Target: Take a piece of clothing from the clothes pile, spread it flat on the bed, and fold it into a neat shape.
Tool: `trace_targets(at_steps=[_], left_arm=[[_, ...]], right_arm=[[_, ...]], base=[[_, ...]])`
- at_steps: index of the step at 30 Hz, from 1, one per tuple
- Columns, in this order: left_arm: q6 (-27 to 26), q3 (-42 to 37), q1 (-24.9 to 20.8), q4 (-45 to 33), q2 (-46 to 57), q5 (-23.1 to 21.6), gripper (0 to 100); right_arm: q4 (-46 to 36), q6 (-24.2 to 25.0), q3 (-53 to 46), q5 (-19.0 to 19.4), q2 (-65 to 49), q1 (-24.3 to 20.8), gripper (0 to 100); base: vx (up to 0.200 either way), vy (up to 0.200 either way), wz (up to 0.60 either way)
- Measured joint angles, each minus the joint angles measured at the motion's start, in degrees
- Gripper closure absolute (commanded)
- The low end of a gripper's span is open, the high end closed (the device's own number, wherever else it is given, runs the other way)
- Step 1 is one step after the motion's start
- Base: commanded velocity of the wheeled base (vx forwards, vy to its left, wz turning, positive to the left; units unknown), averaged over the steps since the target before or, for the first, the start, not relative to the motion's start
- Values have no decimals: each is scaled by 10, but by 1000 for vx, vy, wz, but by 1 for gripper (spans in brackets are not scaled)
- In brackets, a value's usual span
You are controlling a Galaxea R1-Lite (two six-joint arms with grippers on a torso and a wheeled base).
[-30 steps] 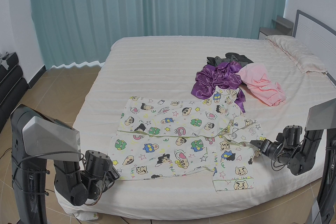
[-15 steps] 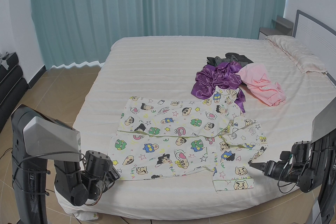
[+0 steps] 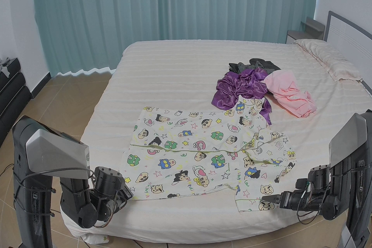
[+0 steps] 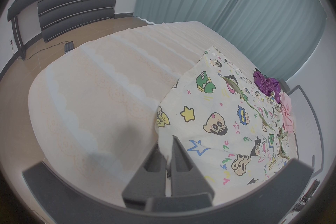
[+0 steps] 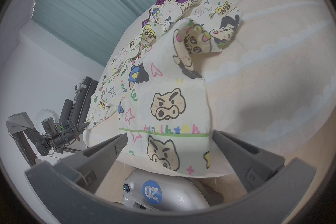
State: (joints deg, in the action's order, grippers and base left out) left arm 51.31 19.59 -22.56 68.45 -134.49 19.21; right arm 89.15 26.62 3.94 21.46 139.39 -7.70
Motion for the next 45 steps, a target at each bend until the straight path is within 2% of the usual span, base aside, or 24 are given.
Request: trace_targets(at_steps=[7, 14, 20, 26, 32, 37, 45], left_arm=[[0, -1, 0, 3, 0, 0, 100], [-4, -16, -1, 49, 0, 0, 100], [-37, -45, -2, 78, 2, 1, 100], [-59, -71, -5, 91, 11, 2, 100], [-71, -108, -18, 94, 29, 2, 100], [-80, -136, -30, 95, 38, 2, 100], [-80, -180, -68, 94, 44, 2, 100]], right_arm=[[-3, 1, -1, -10, 5, -8, 100], [-3, 1, -26, -11, -7, -2, 100], [-23, 1, -29, -11, -33, 15, 100], [-140, -1, -30, -12, -102, 22, 100], [-299, -25, -30, -12, -198, 37, 100], [-397, -40, -30, -12, -270, 49, 100], [-478, -60, -30, -25, -351, 66, 100]], base=[[0, 0, 0], [0, 0, 0], [0, 0, 0], [0, 0, 0], [0, 0, 0], [0, 0, 0], [0, 0, 0]])
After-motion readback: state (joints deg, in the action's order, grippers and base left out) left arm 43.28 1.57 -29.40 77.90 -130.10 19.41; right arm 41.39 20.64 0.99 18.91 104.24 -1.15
